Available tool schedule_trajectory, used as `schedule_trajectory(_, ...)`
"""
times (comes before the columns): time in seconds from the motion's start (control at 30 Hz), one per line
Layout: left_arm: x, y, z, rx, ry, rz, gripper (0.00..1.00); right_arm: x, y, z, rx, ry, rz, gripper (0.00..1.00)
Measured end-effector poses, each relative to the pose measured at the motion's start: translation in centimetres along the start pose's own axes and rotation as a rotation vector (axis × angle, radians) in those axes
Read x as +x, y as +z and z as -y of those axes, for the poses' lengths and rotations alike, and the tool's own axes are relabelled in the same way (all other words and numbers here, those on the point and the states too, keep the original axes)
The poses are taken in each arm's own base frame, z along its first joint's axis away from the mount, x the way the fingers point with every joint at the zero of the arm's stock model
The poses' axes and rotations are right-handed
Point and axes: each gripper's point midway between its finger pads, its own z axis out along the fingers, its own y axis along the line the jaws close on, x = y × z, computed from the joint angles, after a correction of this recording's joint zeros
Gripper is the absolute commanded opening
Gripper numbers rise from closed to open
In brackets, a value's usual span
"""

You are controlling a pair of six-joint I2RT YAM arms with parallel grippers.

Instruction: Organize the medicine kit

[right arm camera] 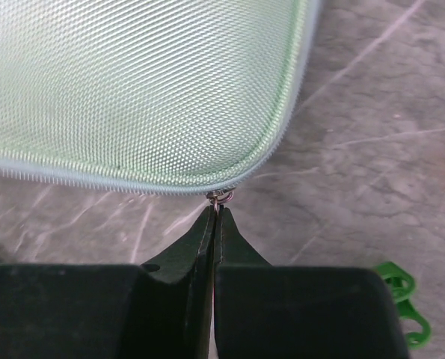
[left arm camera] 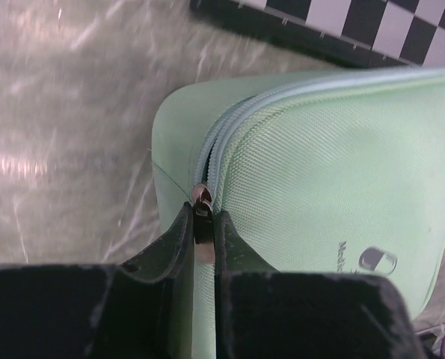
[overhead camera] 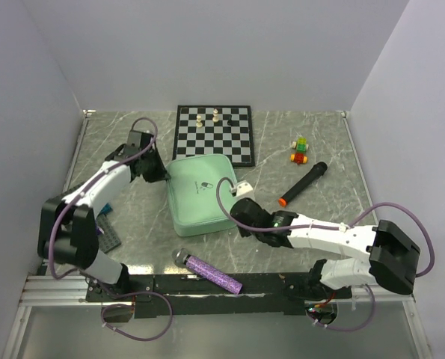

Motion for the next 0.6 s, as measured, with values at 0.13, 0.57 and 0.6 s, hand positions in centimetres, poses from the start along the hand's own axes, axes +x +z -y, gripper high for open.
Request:
schedule_trajectory(0.13, -1.9, 1.9, 0.7, -0.002, 0.028, -0.013, 0.39, 0.4, -0.6, -2.1, -0.054, -0.051, 0.011, 0.00)
schedule_trajectory(0.57, -0.6, -8.6, 1.1, 0.079, -0.078, 0.237, 0.73, 0.7, 0.0, -2.9, -0.060, -0.120, -0.004, 0.00)
schedule_trajectory(0.6, 0.7, -8.9, 1.7, 0.105, -0.077, 0.224, 0.73, 0.7, 0.0, -2.9, -0.060, -0.123, -0.004, 0.00)
